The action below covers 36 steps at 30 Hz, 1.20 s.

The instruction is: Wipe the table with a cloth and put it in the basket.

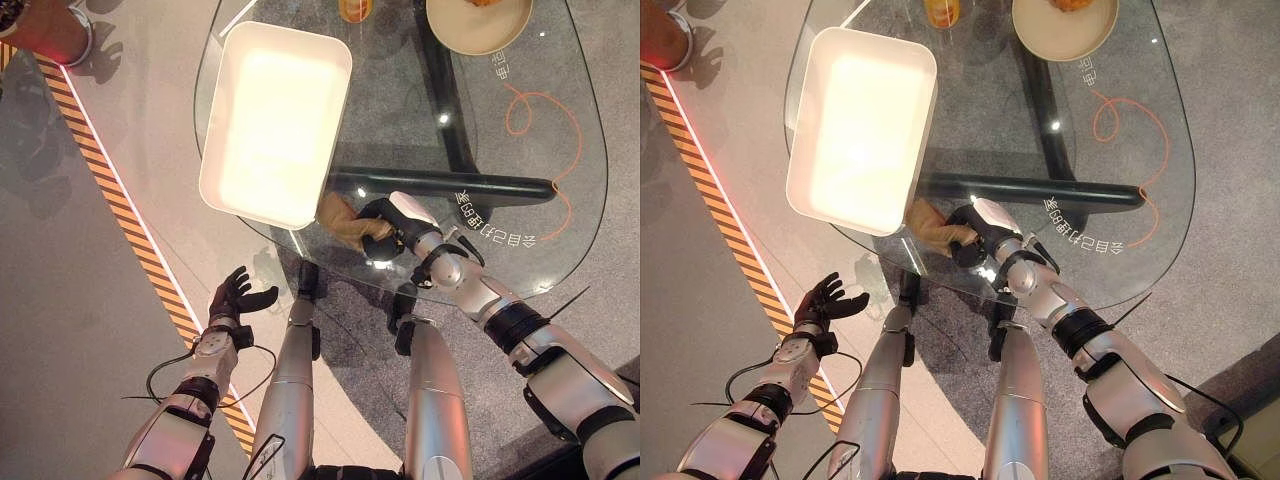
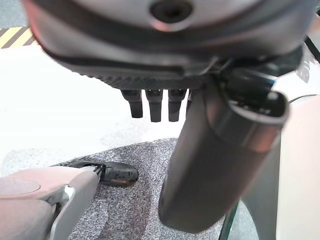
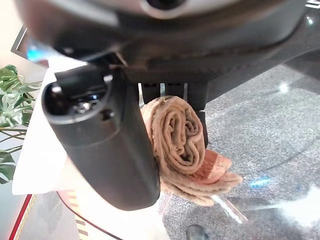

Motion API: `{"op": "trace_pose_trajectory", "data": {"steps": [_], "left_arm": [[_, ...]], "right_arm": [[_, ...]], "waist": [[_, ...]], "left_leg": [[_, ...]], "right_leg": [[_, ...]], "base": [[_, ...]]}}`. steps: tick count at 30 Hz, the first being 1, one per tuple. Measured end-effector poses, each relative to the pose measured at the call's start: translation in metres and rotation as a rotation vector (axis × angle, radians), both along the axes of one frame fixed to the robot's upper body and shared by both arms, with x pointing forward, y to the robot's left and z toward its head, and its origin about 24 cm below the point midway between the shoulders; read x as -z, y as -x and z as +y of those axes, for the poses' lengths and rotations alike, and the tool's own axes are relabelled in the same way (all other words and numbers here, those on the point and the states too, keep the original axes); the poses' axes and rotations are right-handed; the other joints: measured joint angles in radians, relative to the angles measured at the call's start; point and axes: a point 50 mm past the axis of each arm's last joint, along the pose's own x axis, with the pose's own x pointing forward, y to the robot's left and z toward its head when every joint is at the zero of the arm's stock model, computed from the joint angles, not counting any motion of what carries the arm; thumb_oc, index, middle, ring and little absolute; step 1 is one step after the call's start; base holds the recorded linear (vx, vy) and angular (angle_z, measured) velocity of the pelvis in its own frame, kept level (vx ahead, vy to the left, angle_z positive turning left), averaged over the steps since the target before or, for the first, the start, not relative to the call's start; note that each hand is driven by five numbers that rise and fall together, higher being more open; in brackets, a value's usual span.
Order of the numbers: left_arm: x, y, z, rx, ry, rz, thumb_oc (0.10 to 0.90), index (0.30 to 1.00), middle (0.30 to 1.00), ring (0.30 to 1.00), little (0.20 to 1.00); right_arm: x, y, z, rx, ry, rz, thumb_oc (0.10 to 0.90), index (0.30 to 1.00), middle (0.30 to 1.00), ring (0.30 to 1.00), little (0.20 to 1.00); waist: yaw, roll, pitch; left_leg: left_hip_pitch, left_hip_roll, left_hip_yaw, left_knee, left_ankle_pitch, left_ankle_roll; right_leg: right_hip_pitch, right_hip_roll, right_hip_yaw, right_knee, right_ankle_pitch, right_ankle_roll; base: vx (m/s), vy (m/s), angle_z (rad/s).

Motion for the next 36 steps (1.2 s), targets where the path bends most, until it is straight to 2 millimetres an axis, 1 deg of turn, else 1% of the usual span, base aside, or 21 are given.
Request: {"op": "trace_pose_trajectory", "data": {"steps": [8, 13, 19, 22, 24, 25, 27, 32, 33, 36], "left_arm": [[0.000, 0.000, 0.000, -0.016, 0.023, -0.004, 0.800, 0.900, 0.900, 0.900, 0.900], [-0.001, 0.001, 0.008, -0.097, 0.098, -0.022, 0.800, 0.900, 0.900, 0.900, 0.900], [0.001, 0.006, 0.016, -0.194, 0.183, -0.048, 0.800, 0.900, 0.900, 0.900, 0.900], [0.005, 0.011, 0.021, -0.253, 0.227, -0.051, 0.800, 0.900, 0.900, 0.900, 0.900], [0.007, 0.016, 0.027, -0.308, 0.265, -0.059, 0.800, 0.900, 0.900, 0.900, 0.900], [0.008, 0.017, 0.029, -0.324, 0.274, -0.062, 0.800, 0.900, 0.900, 0.900, 0.900], [0.012, 0.024, 0.035, -0.369, 0.301, -0.059, 0.800, 0.900, 0.900, 0.900, 0.900], [0.020, 0.037, 0.043, -0.427, 0.331, -0.050, 0.800, 0.900, 0.900, 0.900, 0.900], [0.023, 0.042, 0.045, -0.444, 0.335, -0.048, 0.800, 0.900, 0.900, 0.900, 0.900], [0.024, 0.047, 0.050, -0.488, 0.370, -0.070, 0.800, 0.900, 0.900, 0.900, 0.900]], "right_arm": [[0.004, 0.001, -0.004, 0.042, -0.013, -0.018, 0.100, 0.300, 0.300, 0.300, 0.200], [0.006, 0.002, -0.008, 0.093, -0.060, -0.048, 0.100, 0.300, 0.300, 0.300, 0.200], [0.007, 0.003, -0.023, 0.202, -0.156, -0.089, 0.100, 0.300, 0.300, 0.300, 0.200], [0.007, 0.004, -0.039, 0.286, -0.223, -0.106, 0.100, 0.300, 0.300, 0.300, 0.200], [0.010, 0.006, -0.051, 0.349, -0.271, -0.117, 0.100, 0.300, 0.300, 0.300, 0.200], [0.010, 0.007, -0.053, 0.362, -0.276, -0.123, 0.100, 0.300, 0.300, 0.300, 0.200], [0.015, 0.010, -0.062, 0.407, -0.309, -0.119, 0.100, 0.300, 0.300, 0.300, 0.200], [0.026, 0.018, -0.075, 0.477, -0.373, -0.112, 0.100, 0.300, 0.300, 0.300, 0.200], [0.031, 0.023, -0.078, 0.488, -0.382, -0.108, 0.100, 0.300, 0.300, 0.300, 0.200], [0.036, 0.029, -0.084, 0.507, -0.405, -0.108, 0.100, 0.300, 0.300, 0.300, 0.200]], "waist": [[0.008, 0.000, 0.000], [0.013, 0.000, 0.000], [0.015, -0.001, 0.000], [0.012, -0.002, 0.000], [0.011, -0.007, 0.000], [0.010, -0.008, 0.000], [0.007, -0.012, 0.000], [-0.005, -0.019, -0.002], [-0.007, -0.022, -0.004], [-0.010, -0.024, -0.005]], "left_leg": [[0.004, 0.001, 0.000, -0.001, -0.002, 0.003], [0.005, 0.001, 0.000, 0.001, 0.000, -0.001], [0.034, 0.000, 0.000, 0.001, -0.002, 0.002], [0.068, 0.000, 0.000, -0.003, -0.006, 0.008], [0.110, 0.000, 0.003, -0.018, -0.008, 0.012], [0.122, 0.000, 0.003, -0.021, -0.008, 0.013], [0.179, 0.000, 0.004, -0.040, -0.007, 0.012], [0.291, 0.001, 0.008, -0.098, -0.007, 0.025], [0.323, 0.002, 0.009, -0.123, -0.001, 0.026], [0.364, 0.005, 0.011, -0.156, -0.001, 0.033]], "right_leg": [[0.000, 0.000, 0.001, 0.008, -0.005, -0.005], [0.001, 0.000, 0.001, 0.009, -0.004, -0.004], [0.034, 0.000, 0.001, 0.000, -0.004, -0.003], [0.077, 0.002, 0.000, -0.020, 0.001, 0.002], [0.121, 0.003, 0.000, -0.045, 0.006, 0.009], [0.136, 0.004, 0.000, -0.052, 0.007, 0.010], [0.198, 0.006, 0.000, -0.084, 0.013, 0.018], [0.314, 0.008, -0.005, -0.149, 0.017, 0.035], [0.346, 0.009, -0.008, -0.171, 0.019, 0.039], [0.387, 0.010, -0.013, -0.204, 0.023, 0.044]], "base": [[0.00, 0.000, 0.00], [0.00, 0.000, 0.00], [0.00, 0.000, 0.00], [0.00, 0.000, 0.00], [0.00, 0.000, 0.00], [0.00, 0.000, 0.00], [0.00, 0.000, 0.00], [0.04, -0.018, 0.01], [0.04, -0.022, 0.02], [0.06, -0.028, 0.01]]}}
